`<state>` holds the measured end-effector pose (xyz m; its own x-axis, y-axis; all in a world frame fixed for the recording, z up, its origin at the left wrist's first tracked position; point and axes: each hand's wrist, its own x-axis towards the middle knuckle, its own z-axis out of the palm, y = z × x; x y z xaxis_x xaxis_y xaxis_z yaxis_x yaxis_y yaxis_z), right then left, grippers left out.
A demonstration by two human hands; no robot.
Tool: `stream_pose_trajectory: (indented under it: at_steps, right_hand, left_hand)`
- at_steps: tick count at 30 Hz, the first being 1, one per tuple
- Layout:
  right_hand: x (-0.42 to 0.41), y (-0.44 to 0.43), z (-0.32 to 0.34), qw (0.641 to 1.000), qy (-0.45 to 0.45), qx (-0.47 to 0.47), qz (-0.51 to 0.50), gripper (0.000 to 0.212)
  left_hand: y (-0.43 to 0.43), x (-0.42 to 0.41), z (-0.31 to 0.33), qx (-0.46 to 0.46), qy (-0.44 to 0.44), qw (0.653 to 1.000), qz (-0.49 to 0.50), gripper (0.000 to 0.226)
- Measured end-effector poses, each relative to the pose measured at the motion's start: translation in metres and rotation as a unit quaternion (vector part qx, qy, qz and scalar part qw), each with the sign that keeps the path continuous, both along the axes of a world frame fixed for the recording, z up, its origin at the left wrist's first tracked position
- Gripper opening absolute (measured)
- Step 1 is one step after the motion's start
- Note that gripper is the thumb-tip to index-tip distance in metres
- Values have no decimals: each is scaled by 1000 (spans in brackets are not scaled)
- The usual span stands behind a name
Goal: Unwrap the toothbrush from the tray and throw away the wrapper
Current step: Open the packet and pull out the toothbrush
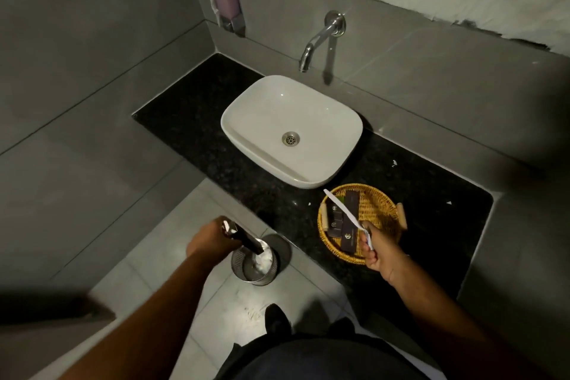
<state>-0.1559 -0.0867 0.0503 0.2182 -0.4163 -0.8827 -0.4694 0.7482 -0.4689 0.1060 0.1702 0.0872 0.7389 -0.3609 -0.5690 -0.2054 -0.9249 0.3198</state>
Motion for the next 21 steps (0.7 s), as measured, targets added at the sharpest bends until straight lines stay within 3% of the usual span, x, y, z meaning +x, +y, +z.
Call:
stream_pose_trajectory:
  at_steps: [8, 14, 21]
  right_hand:
    - [-17, 24, 10, 998, 13, -50, 29, 37]
    - [-30, 50, 10, 996, 47, -50, 52, 53]
    - [-32, 63, 1, 995, 88, -40, -1, 58]
  left_hand:
    - [46, 4, -74, -54, 38, 982, 178, 31]
    - [42, 25, -118, -87, 83, 971, 207, 41]
    - [49, 29, -150, -80, 156, 937, 302, 55]
